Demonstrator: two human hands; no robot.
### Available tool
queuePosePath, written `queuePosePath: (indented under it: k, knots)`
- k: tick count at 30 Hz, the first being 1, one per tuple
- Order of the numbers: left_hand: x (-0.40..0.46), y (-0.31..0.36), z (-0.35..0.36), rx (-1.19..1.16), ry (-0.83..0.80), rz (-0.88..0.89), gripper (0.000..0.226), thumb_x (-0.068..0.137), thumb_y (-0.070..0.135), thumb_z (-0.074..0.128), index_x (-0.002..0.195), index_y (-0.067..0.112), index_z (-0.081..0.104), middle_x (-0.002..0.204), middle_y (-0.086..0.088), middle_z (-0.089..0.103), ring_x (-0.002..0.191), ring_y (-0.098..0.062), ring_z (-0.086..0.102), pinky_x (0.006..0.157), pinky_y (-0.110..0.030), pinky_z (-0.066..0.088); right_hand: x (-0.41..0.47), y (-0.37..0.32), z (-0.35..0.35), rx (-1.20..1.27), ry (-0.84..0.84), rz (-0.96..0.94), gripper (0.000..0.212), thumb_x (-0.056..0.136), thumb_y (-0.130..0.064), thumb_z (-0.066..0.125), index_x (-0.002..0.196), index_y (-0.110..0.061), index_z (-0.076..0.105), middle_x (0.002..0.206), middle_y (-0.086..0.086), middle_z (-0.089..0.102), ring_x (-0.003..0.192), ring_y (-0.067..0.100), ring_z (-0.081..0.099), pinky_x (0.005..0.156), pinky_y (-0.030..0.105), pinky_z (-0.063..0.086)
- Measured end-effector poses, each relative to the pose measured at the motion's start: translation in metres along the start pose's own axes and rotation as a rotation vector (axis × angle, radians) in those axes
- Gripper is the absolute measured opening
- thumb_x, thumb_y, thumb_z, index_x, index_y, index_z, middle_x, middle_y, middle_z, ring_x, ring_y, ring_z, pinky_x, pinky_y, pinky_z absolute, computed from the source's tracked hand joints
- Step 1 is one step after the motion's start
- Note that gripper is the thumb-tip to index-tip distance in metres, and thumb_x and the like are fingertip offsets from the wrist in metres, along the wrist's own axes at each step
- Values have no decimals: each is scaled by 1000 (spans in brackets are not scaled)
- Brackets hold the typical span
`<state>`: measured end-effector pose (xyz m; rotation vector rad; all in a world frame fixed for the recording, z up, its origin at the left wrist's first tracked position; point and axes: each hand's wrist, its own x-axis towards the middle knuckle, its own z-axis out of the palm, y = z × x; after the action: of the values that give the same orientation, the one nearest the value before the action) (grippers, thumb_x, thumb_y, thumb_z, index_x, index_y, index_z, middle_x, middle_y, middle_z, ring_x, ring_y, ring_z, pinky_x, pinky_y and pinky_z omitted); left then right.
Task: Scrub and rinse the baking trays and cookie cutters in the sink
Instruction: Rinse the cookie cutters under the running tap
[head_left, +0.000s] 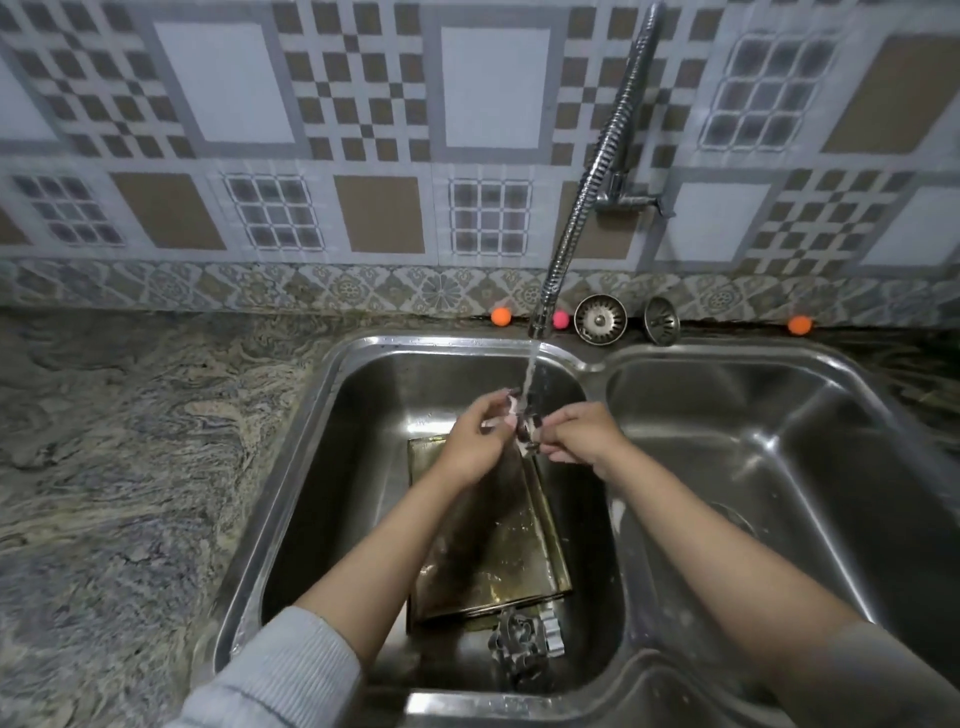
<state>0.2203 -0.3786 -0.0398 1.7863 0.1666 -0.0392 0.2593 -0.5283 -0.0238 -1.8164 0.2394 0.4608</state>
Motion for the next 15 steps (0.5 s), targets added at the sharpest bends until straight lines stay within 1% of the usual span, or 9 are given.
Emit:
queuePosePath:
  k: [2, 3, 6, 7, 9, 11, 12, 14, 15]
  knots:
    - [13, 7, 4, -21, -8, 46, 43, 93, 8, 55, 135, 14, 47, 123, 1, 56, 109, -8, 52, 79, -5, 42, 2, -4, -1, 96, -14, 25, 14, 80, 2, 68, 78, -11, 62, 68, 7, 64, 51, 7, 62, 50, 18, 54]
    - [20, 7, 4, -43, -11, 61, 45, 92, 5, 56, 135, 15, 47, 121, 2, 56, 108, -9, 53, 77, -5, 44, 3, -5, -2, 135, -23, 37, 13, 82, 2, 66, 81, -10, 62, 70, 7, 64, 53, 8, 62, 50, 18, 54]
    - [36, 8, 8, -132, -33, 55, 41, 89, -1, 58, 124, 19, 54, 119, -1, 59, 109, -15, 56, 83, -16, 47, 6, -5, -10, 240, -82, 77, 12, 87, 1, 61, 90, -11, 63, 78, 6, 65, 66, 13, 61, 54, 21, 56]
    - [41, 8, 10, -150, -23, 40, 37, 89, -2, 57, 119, 19, 57, 116, -4, 61, 106, -16, 57, 82, -17, 48, 7, -3, -12, 281, -115, 95, 11, 88, -2, 61, 92, -12, 63, 81, 5, 65, 71, 14, 61, 57, 24, 57]
    - [46, 9, 14, -155, 25, 13, 30, 89, -4, 57, 113, 12, 61, 112, -7, 63, 98, -13, 59, 77, -12, 49, 8, 1, -15, 369, -191, 121, 10, 88, -9, 64, 97, -14, 64, 85, 5, 64, 77, 16, 61, 67, 31, 56]
    - [49, 12, 18, -143, 70, 5, 26, 89, -3, 57, 112, 5, 64, 108, -7, 64, 94, -13, 59, 72, -7, 48, 8, 4, -16, 418, -272, 114, 17, 85, -13, 67, 101, -13, 64, 85, 5, 67, 78, 16, 62, 73, 32, 56]
    - [50, 14, 19, -129, 88, 1, 25, 89, -2, 57, 112, 3, 64, 106, -7, 64, 93, -13, 59, 71, -6, 48, 8, 5, -15, 409, -297, 97, 20, 83, -13, 69, 102, -12, 64, 84, 4, 69, 76, 16, 64, 73, 31, 56]
    - [50, 17, 23, -96, 125, -12, 23, 90, 0, 56, 111, 1, 65, 102, -4, 64, 92, -13, 59, 70, -6, 46, 8, 5, -14, 377, -285, 68, 25, 80, -6, 71, 103, -9, 63, 82, 4, 71, 72, 14, 66, 72, 29, 57]
    - [51, 17, 24, -81, 139, -20, 22, 91, 2, 56, 110, 2, 66, 101, -4, 65, 93, -13, 59, 73, -9, 47, 9, 5, -14, 372, -261, 61, 27, 78, -3, 72, 103, -8, 63, 82, 5, 71, 71, 13, 67, 72, 28, 57]
